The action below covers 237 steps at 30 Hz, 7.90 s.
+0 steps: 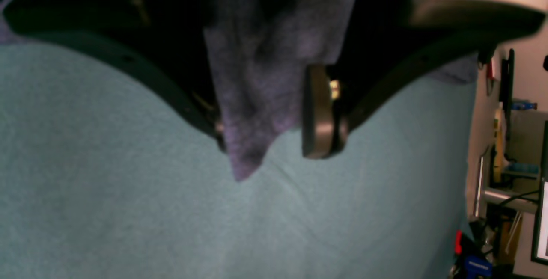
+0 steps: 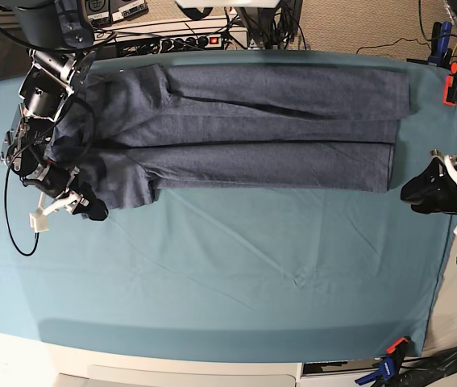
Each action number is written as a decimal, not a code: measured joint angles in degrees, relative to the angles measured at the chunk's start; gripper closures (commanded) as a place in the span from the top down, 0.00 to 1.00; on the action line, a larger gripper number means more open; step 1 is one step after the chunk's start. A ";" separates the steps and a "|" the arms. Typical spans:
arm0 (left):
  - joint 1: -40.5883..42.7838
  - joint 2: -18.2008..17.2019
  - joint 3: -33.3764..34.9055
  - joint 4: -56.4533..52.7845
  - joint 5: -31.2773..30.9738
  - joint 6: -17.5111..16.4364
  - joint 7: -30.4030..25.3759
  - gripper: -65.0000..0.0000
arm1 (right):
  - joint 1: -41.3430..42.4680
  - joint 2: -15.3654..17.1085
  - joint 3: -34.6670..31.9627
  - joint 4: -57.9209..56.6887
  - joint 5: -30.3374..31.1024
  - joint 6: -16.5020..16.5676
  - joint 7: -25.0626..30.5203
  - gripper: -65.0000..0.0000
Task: Fold the T-shirt properly
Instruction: 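Grasp the end of the folded strip with the right gripper, then fold the strip's end inward over the shirt with the right gripper, then press the folded end down near the 'E' print with the right gripper, then move the left gripper to the strip's other end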
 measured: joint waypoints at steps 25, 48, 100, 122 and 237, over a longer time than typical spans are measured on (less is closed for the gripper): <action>0.94 0.02 0.00 0.00 0.00 0.00 -0.07 0.33 | -0.61 -0.15 -0.09 15.10 -4.20 -2.80 -13.07 0.00; 0.94 0.00 0.00 0.00 0.44 0.00 -0.48 0.30 | -14.43 -0.11 -10.01 32.50 2.36 -2.36 -17.20 0.00; -2.91 -0.63 -11.89 0.00 5.16 0.00 -6.78 0.30 | -37.31 -0.02 -10.10 59.67 2.51 -0.39 -20.13 0.00; -2.84 -4.07 -15.47 0.00 6.05 0.00 -6.99 0.30 | -40.33 4.66 -10.21 59.69 17.31 -0.20 -20.52 0.29; 18.21 4.68 1.36 -1.29 12.46 11.10 -9.57 0.42 | -31.76 -3.23 -8.94 63.23 23.23 -0.20 -20.74 0.29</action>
